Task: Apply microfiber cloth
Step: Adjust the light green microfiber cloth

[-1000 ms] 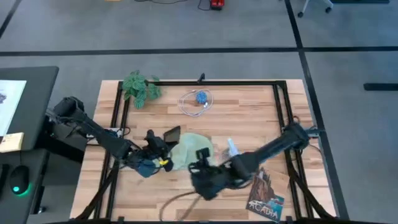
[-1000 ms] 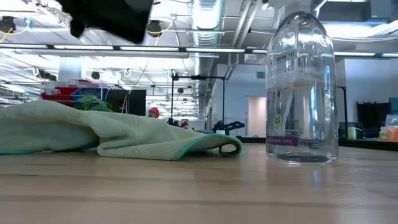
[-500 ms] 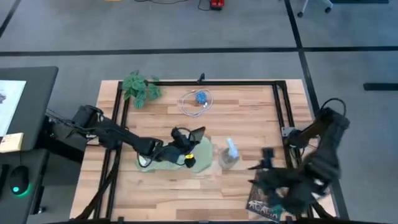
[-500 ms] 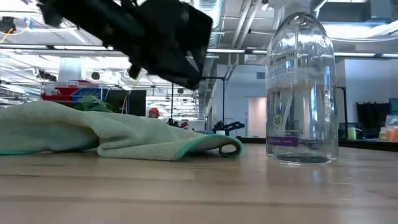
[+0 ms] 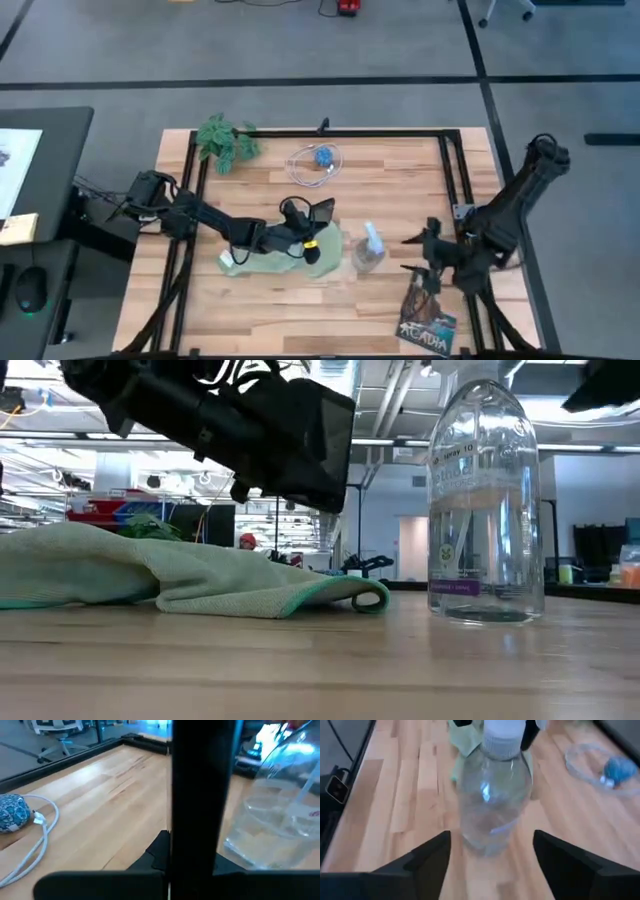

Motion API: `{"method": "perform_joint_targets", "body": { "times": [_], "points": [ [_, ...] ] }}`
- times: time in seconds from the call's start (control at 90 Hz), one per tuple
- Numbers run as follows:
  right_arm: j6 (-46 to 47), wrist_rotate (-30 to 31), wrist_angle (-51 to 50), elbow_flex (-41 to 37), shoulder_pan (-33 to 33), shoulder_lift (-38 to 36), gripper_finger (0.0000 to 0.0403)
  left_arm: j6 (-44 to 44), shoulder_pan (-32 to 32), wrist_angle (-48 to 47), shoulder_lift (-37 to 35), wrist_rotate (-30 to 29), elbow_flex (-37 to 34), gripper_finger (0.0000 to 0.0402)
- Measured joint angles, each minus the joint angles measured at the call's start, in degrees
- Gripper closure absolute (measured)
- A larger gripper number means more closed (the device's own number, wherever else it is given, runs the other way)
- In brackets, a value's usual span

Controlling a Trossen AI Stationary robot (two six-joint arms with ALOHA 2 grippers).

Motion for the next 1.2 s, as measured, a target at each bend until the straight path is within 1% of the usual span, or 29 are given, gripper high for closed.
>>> {"method": "perform_joint_targets", "body": {
  "times": [0.067, 0.167, 0.267, 0.356, 0.5, 0.567, 0.667, 0.822, 0.911, 0.956, 1.044, 1.156, 1.2],
  "points": [
    [-9.2, -1.0, 8.0, -2.9, -3.6, -1.8, 0.009, 0.1, 0.6, 3.8, 0.0, 0.2, -2.2, 0.0394],
    [-19.3, -4.8, 14.4, -4.9, -9.1, -3.0, 0.0064, 1.9, 1.1, 12.2, 0.0, 0.5, -5.6, 0.0393],
    [-23.6, -10.7, 17.0, -5.4, -15.0, -3.2, 0.0048, 3.9, 2.0, 17.2, 0.0, 1.6, -7.1, 0.0393],
    [-26.7, -15.3, 18.3, -5.5, -19.2, -2.0, 0.0043, 4.8, 3.2, 17.4, 0.0, 2.7, -6.9, 0.0392],
    [-32.5, -21.7, 26.2, -5.5, -23.1, 0.3, 0.0043, 6.8, 4.4, 17.5, 0.0, 4.3, -6.1, 0.0392],
    [-33.1, -23.3, 28.1, -5.5, -23.9, 1.0, 0.0044, 6.7, 3.9, 16.6, 0.0, 4.3, -6.3, 0.0395],
    [-32.6, -23.4, 28.4, -5.5, -24.1, 1.8, 0.0047, 4.1, 1.6, 9.7, -0.6, 4.1, -6.5, 0.0396],
    [-31.5, -23.6, 28.5, -5.5, -23.9, 2.5, 0.005, -4.7, -3.2, -4.4, -0.5, 4.6, -6.5, 0.0397],
    [-31.1, -23.6, 28.7, -5.5, -23.9, 2.4, 0.0051, -10.7, -4.8, -12.3, -0.5, 2.4, -6.6, 0.0397],
    [-31.1, -23.6, 29.0, -5.5, -23.9, 2.4, 0.0051, -12.7, -5.1, -14.6, -0.1, 1.6, -6.6, 0.0397],
    [-31.1, -23.6, 29.8, -5.5, -24.0, 2.4, 0.0051, -13.8, -4.1, -13.4, 2.3, 1.5, -6.6, 0.0397],
    [-30.1, -23.6, 29.7, -5.5, -24.0, 2.4, 0.0051, -13.4, -1.8, -4.9, 7.2, 0.9, -6.4, 0.0397],
    [-29.6, -23.6, 29.7, -5.5, -23.9, 2.4, 0.0051, -12.5, -0.7, -0.4, 9.2, 1.5, -6.4, 0.0397]
  ]
}}
